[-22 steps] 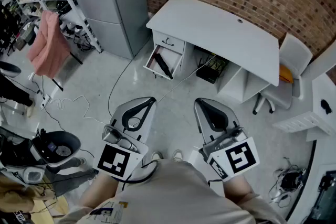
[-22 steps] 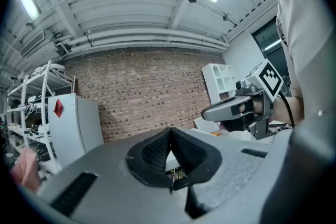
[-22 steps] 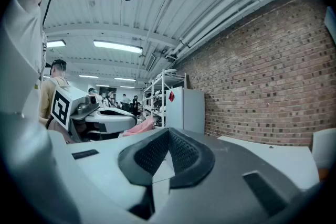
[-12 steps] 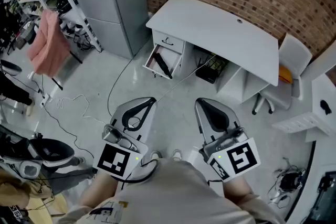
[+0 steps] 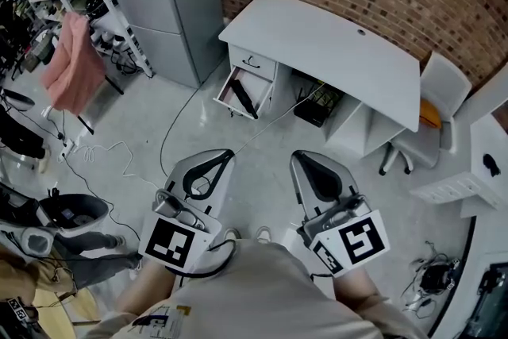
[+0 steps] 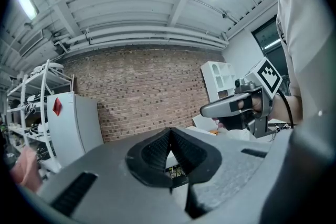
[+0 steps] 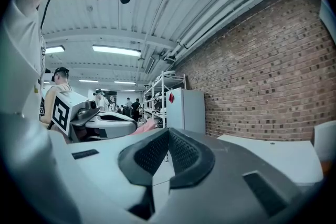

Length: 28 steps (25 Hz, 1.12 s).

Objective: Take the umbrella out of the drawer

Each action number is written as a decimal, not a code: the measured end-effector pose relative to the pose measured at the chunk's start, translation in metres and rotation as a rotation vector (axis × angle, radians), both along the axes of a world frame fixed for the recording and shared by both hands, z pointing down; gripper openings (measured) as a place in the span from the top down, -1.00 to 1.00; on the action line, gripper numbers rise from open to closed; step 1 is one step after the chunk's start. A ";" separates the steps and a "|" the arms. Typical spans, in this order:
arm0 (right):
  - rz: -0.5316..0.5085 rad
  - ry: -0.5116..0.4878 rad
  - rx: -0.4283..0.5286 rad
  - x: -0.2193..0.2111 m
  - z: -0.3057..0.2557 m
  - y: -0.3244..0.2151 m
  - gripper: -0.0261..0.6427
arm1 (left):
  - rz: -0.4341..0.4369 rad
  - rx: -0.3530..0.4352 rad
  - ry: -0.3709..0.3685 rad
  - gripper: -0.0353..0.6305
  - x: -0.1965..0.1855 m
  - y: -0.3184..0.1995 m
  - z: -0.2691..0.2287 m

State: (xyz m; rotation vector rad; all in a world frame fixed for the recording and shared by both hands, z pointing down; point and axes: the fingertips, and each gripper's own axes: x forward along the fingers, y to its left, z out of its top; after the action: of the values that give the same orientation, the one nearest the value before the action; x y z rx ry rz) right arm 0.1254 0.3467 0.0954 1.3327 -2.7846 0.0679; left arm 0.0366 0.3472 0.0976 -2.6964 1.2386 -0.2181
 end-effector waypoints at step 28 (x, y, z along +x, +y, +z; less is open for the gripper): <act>-0.005 -0.037 0.010 0.091 0.013 0.003 0.90 | -0.030 -0.001 -0.044 0.87 0.082 0.014 0.011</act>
State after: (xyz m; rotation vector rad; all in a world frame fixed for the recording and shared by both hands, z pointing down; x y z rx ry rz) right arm 0.2160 0.3501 0.1084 1.3411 -2.8222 0.0788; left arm 0.1189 0.3616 0.1085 -2.6602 1.2669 -0.2803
